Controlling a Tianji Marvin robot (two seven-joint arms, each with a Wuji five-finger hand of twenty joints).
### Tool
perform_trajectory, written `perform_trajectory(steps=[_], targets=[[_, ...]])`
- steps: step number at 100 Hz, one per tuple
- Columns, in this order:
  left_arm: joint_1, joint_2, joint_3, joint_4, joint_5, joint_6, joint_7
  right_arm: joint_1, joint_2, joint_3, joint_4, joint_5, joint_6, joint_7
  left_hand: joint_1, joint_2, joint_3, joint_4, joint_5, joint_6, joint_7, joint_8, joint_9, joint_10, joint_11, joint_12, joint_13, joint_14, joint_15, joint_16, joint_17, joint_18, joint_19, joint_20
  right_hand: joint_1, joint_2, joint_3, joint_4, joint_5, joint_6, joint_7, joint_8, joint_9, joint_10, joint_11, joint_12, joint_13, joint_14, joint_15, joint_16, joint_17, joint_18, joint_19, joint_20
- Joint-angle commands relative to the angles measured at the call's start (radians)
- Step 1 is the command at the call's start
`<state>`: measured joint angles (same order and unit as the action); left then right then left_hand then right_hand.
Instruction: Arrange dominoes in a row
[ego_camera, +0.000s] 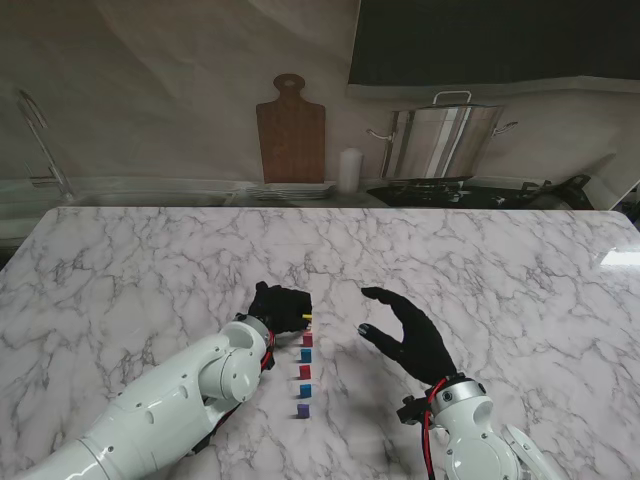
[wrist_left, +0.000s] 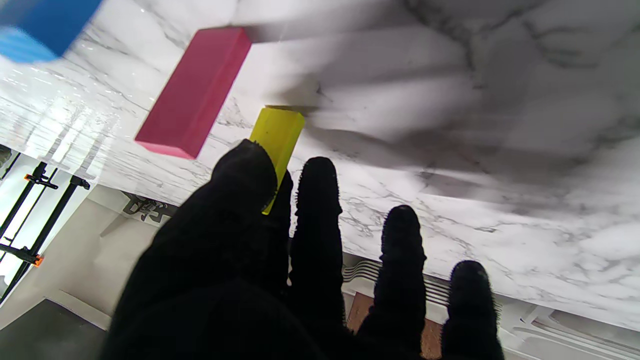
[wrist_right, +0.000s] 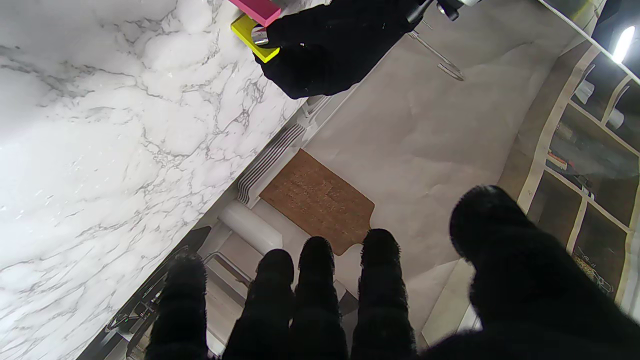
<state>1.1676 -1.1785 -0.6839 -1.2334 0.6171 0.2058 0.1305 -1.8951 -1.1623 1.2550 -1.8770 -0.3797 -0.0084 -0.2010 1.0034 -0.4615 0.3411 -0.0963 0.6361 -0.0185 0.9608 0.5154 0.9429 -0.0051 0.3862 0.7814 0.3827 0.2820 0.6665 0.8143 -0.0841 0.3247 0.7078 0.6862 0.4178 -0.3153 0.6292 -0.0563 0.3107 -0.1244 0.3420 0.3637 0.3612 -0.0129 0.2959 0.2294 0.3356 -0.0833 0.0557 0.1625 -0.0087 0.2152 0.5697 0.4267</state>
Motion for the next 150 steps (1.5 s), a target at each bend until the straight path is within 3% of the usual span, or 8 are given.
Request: perform_trajectory(steps=[1,52,94,115,150], targets=[[-0.003,-0.005,0.004,0.001,-0.004,-0.004,-0.013,-0.004,-0.001,0.0,0.001,0.001,0.004,0.002,0.013,0.001,0.023,0.012,0.037,-0.053,0.079,-0.008,0.007,-0.019,0.004,0.013,-0.029,0.016,0.014,0.012,-0.015,0.011,-0.007,0.025,0.03,0.011,0.017,0.021,-0.019,-0.008,0.012,0.014,-0.007,-0.003,0.014,0.008,0.02,-0.004,0.008,0.005,-0.002,-0.002,0.007,0.014],[-0.011,-0.01,0.018,0.011,-0.014,-0.003,-0.014,-0.005,-0.001,0.002,0.0,0.001,0.004,0.002,0.012,0.01,0.011,0.013,0.026,-0.056,0.082,-0.014,-0.006,-0.019,-0.004,0.018,-0.037,0.018,0.011,0.011,-0.015,0.012,-0.008,0.026,0.03,0.011,0.017,0.021,-0.019,-0.009,0.012,0.014,-0.007,-0.001,0.014,0.008,0.02,-0.005,0.008,0.005,-0.002,-0.003,0.007,0.014],[-0.008,-0.002,0.015,-0.003,-0.007,0.0,-0.035,-0.005,-0.001,0.002,-0.001,0.001,0.006,0.003,0.015,0.009,-0.005,0.02,0.025,-0.046,-0.02,-0.02,-0.042,-0.012,0.04,-0.013,-0.047,0.023,0.005,0.009,-0.015,0.011,-0.017,0.024,0.03,0.01,0.018,0.021,-0.021,-0.009,0.012,0.014,-0.007,-0.003,0.014,0.007,0.02,-0.003,0.008,0.005,-0.002,-0.003,0.008,0.014],[-0.008,-0.002,0.014,-0.002,-0.003,-0.001,-0.032,-0.006,-0.001,0.003,-0.003,0.001,0.006,0.003,0.021,0.017,-0.001,0.02,0.039,-0.058,0.027,0.037,-0.03,-0.015,0.043,-0.001,-0.047,0.024,0.006,0.011,-0.015,0.01,-0.019,0.024,0.029,0.01,0.018,0.021,-0.021,-0.011,0.012,0.014,-0.007,-0.002,0.015,0.008,0.021,-0.004,0.009,0.005,-0.002,-0.003,0.008,0.014],[-0.005,0.002,0.009,-0.009,0.004,0.001,-0.036,-0.006,-0.001,0.002,-0.003,0.0,0.006,0.003,0.022,0.014,-0.002,0.021,0.041,-0.053,0.038,0.038,-0.025,-0.016,0.041,0.022,-0.05,0.026,0.007,0.012,-0.015,0.01,-0.024,0.023,0.03,0.009,0.018,0.021,-0.021,-0.011,0.011,0.013,-0.007,-0.002,0.014,0.008,0.02,-0.003,0.008,0.005,-0.002,-0.003,0.008,0.014]])
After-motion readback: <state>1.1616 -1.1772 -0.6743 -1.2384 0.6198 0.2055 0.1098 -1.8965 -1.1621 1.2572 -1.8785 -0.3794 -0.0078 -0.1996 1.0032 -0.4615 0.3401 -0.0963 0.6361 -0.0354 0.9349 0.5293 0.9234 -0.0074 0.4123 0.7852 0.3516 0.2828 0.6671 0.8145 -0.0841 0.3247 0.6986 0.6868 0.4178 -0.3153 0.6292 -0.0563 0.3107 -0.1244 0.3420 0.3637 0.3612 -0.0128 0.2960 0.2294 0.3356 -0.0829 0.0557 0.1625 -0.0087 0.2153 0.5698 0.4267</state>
